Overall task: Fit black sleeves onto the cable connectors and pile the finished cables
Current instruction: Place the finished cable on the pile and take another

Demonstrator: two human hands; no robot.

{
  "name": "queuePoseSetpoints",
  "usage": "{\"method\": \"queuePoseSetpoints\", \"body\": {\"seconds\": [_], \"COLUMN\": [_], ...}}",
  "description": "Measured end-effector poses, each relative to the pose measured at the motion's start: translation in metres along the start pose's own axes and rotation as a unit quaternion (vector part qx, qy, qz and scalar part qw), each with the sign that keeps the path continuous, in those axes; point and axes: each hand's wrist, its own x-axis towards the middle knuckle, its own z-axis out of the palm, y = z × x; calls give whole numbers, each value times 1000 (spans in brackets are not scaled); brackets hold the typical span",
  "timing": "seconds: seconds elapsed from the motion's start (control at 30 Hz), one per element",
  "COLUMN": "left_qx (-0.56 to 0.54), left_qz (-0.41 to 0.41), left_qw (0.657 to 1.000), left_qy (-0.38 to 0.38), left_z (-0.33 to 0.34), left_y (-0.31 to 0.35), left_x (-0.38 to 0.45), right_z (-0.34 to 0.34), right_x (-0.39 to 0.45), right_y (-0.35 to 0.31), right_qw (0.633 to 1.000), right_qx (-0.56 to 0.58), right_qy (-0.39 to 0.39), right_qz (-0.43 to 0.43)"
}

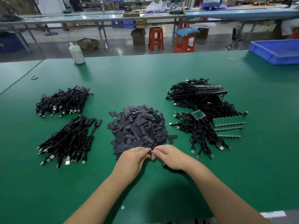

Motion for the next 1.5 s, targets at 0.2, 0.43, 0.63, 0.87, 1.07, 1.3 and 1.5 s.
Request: {"method": "queuePoseSetpoints", "body": {"seconds": [0.2, 0.43, 0.63, 0.87, 1.07, 1.3, 1.5], "left_qx": [11, 78, 89, 78, -96, -487, -508], "left_qz": [11, -23, -22, -19, -109, -277, -309], "left_qw": [999, 995, 992, 996, 988, 828, 804], "left_qy": [-33, -66, -84, -23, 45, -9, 17], "left_z": [6, 12, 17, 15, 12, 9, 6], "left_y": [1, 0, 1, 12, 20, 33, 31], "left_x": [1, 2, 0, -2, 6, 12, 16], "right_z": [0, 2, 0, -3, -7, -24, -15], "right_x": [-3, -9, -10, -11, -13, -5, 13], "right_y": [-5, -11, -16, -23, -25, -36, -39], "right_qw": [999, 999, 999, 999, 998, 910, 880], "right_qx": [-51, -31, -39, -41, 53, 409, 460], "right_qy": [-8, -28, -21, 1, -19, 60, 117], "right_qz": [-7, 0, 6, -6, 10, -2, -13]}}
